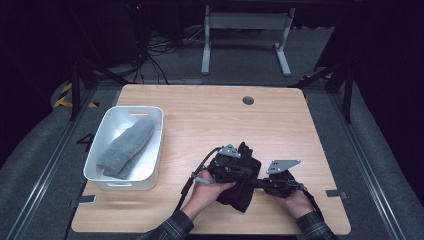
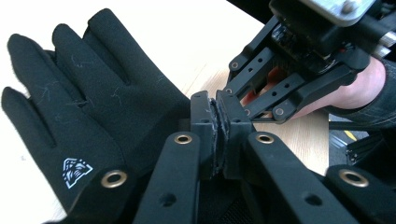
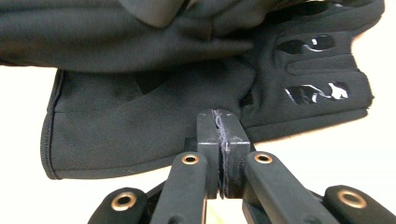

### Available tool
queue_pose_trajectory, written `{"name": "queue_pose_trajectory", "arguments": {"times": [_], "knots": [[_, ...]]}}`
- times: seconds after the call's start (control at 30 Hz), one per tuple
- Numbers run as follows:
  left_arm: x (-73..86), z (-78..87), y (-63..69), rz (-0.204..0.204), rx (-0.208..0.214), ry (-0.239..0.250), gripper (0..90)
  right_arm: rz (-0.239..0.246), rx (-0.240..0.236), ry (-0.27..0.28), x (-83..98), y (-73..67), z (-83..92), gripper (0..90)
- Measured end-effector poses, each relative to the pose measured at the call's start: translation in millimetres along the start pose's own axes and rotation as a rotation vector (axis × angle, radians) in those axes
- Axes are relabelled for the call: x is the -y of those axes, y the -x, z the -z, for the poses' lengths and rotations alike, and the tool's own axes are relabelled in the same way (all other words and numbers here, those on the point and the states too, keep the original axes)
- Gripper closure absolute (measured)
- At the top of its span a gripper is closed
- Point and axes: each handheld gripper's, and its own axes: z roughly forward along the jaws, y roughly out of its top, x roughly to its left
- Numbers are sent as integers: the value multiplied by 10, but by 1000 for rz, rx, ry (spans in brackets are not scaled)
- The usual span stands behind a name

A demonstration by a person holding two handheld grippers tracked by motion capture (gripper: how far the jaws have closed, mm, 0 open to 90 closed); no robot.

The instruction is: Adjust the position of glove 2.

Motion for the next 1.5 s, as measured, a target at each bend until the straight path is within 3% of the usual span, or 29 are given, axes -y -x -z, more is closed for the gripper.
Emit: {"name": "queue_pose_trajectory", "arguments": {"times": [0.23,0.47,0.67,0.8,1.0,1.37,1.5], "knots": [[17,30,23,-11,4,-4,898,-42,78,35,106,156,239,809],[124,-52,80,-14,17,-49,899,-82,173,36,241,309,363,522],[215,-194,146,-37,21,-116,900,-124,233,25,329,443,389,373],[260,-286,163,-41,23,-154,900,-148,247,37,382,500,404,358],[275,-304,153,-75,-6,-197,900,-135,284,45,411,515,401,309],[322,-102,103,-100,-57,-245,900,-119,314,64,447,517,384,261],[368,0,75,-92,-74,-249,900,-122,319,63,446,517,382,254]]}}
